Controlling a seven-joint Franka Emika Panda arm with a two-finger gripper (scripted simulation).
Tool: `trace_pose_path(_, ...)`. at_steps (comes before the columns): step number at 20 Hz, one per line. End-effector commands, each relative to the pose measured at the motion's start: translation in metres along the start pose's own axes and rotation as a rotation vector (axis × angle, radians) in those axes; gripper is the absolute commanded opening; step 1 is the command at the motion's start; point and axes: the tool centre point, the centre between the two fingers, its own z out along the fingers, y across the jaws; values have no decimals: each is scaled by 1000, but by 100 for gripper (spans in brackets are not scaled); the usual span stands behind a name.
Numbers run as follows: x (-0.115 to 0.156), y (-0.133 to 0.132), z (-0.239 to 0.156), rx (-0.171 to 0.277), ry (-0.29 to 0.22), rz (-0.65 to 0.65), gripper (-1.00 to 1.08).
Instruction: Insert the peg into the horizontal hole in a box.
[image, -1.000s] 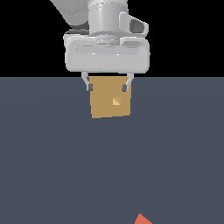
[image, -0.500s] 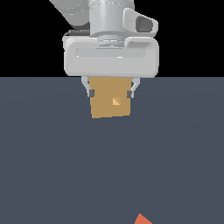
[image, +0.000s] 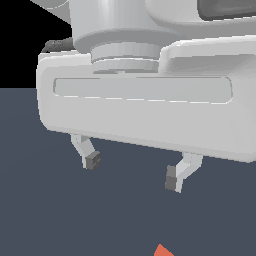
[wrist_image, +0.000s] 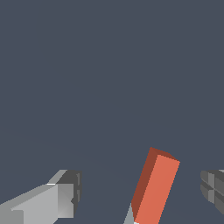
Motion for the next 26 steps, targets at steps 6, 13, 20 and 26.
trace_pose_path(6,-110,12,35,-6,9,234,100)
trace_pose_path(13,-153,9,49,-7,14,326,100)
trace_pose_path(20,-154,8,53,-6,13,329,100)
trace_pose_path(26,-154,7,80,-7,14,330,100)
